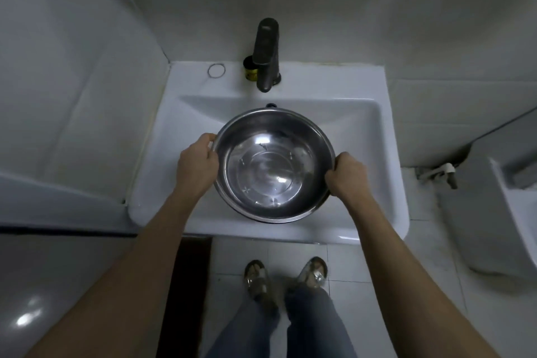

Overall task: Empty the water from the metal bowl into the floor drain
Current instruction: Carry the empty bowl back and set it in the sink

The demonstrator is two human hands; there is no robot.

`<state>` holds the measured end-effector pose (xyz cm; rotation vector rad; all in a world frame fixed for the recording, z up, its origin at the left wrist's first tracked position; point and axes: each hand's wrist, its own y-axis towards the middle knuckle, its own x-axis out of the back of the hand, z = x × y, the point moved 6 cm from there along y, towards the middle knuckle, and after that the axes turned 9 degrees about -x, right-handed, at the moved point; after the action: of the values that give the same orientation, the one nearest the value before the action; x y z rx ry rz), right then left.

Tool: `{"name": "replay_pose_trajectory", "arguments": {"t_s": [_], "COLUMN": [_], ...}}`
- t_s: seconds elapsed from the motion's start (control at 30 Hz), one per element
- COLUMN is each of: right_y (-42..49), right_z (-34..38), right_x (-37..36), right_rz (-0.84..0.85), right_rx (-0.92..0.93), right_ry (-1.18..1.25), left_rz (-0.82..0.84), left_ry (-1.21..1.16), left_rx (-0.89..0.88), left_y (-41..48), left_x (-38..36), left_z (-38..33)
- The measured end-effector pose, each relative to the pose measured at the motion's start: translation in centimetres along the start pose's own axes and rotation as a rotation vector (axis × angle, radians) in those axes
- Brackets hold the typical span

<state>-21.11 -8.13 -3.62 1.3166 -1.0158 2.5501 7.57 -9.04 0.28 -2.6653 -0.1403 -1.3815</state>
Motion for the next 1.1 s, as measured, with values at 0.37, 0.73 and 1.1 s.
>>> {"name": "replay_pose_trajectory", "arguments": {"t_s": [0.37, 0.73, 1.1], "right_y": [5.8, 8.5, 9.4], "right_z": [2.8, 2.6, 2.0], "right_x": [-6.2, -8.6, -9.5], "right_rz": [0.081, 0.115, 0.129], "right_rx": [-0.112, -0.183, -0.2], "right_ry": [-0.028, -0.05, -0.029], "left_rz": [0.262, 0.325, 0.344], "left_ry": [0.094, 0.203, 0.271], "left_rx": [0.107, 0.107, 0.12], "left_y": [6.4, 9.1, 9.5], "left_x": [-5.4, -8.3, -9.4], "left_z": [6.4, 8.1, 8.3]}}
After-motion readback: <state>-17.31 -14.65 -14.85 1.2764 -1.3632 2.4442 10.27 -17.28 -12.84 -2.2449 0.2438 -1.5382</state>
